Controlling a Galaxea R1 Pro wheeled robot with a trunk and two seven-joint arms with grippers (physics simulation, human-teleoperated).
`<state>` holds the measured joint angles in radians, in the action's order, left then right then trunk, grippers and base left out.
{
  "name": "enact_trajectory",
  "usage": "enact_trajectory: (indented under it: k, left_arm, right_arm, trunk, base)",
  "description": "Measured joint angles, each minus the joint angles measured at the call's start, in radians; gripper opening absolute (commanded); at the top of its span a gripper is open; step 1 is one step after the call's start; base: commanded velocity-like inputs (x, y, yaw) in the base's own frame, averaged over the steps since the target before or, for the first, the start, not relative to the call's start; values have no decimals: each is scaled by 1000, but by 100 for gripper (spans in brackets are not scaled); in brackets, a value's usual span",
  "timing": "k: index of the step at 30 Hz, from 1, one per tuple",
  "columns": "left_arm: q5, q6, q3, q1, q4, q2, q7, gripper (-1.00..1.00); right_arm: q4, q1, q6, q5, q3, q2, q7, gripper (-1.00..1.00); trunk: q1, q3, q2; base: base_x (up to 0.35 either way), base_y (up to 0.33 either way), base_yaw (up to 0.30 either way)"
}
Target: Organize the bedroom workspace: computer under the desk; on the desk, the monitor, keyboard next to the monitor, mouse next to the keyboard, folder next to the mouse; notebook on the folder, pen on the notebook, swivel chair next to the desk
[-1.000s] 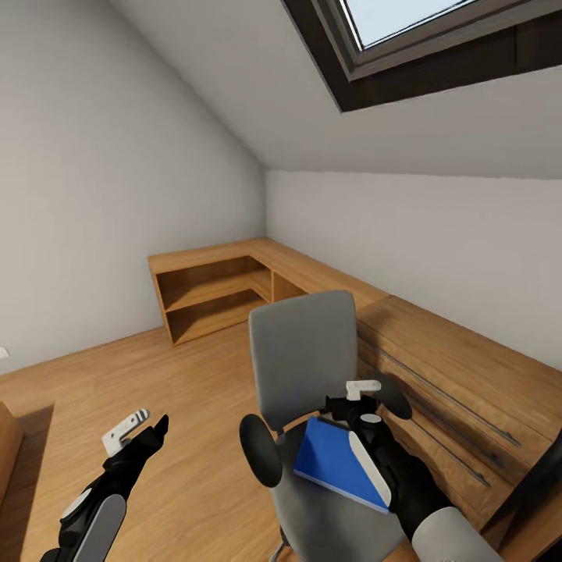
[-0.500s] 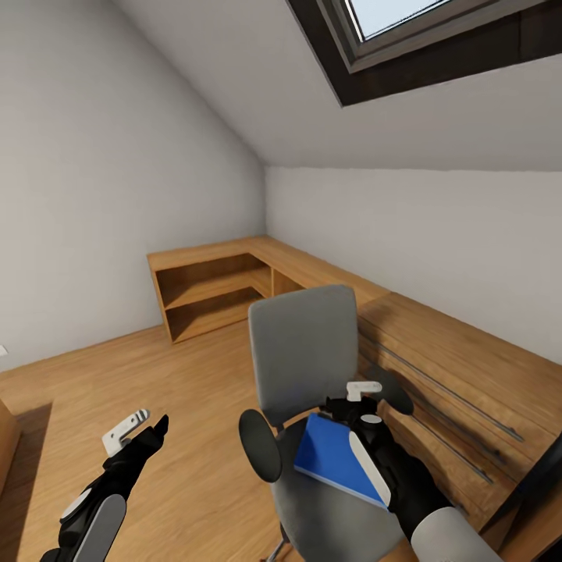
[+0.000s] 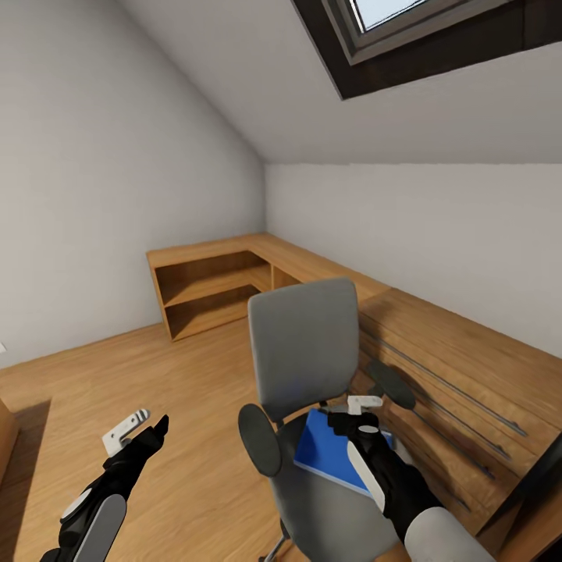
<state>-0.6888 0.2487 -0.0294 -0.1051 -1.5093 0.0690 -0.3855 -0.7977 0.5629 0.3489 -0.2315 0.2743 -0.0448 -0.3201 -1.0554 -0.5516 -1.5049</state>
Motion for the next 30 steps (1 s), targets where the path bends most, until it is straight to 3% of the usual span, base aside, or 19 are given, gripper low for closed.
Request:
enact_trajectory:
  k: [5,8,13,17,28,30]
  left_arm:
    - [0,0,0,0,0,0,0,100]
    - [0,1,1,0,0,0,0,100]
    - [0,1,1,0,0,0,0,100]
    - [0,0,1,0,0,0,0,100]
    - [-1,0,1,0,0,0,0,100]
    - [-1,0,1,0,0,-1,0,100]
  right_arm:
    - [67,26,-81,-1,-5,-5,-4,100]
    - [204,91,-162,-3,-9,-8,-5,100]
    - [277,137,-186,-5,-11,-8,-5,100]
    - [285,143,-189,-8,-23,-5,-5,100]
    - [288,145,-191,-13,-113,-3,-5,100]
    - [289,145,-197,-14,-146,-3,-5,100]
  trunk:
    - [-19,-16,-35]
    - [-31,-25,-56]
    - [-50,-41,-91]
    - [-65,-53,-119]
    - [-107,-88,-196]
    - [-115,-94,-210]
  base:
    - [0,0,0]
    - [0,0,0]
    - [0,0,0]
    - [0,0,0]
    - [0,0,0]
    - [0,0,0]
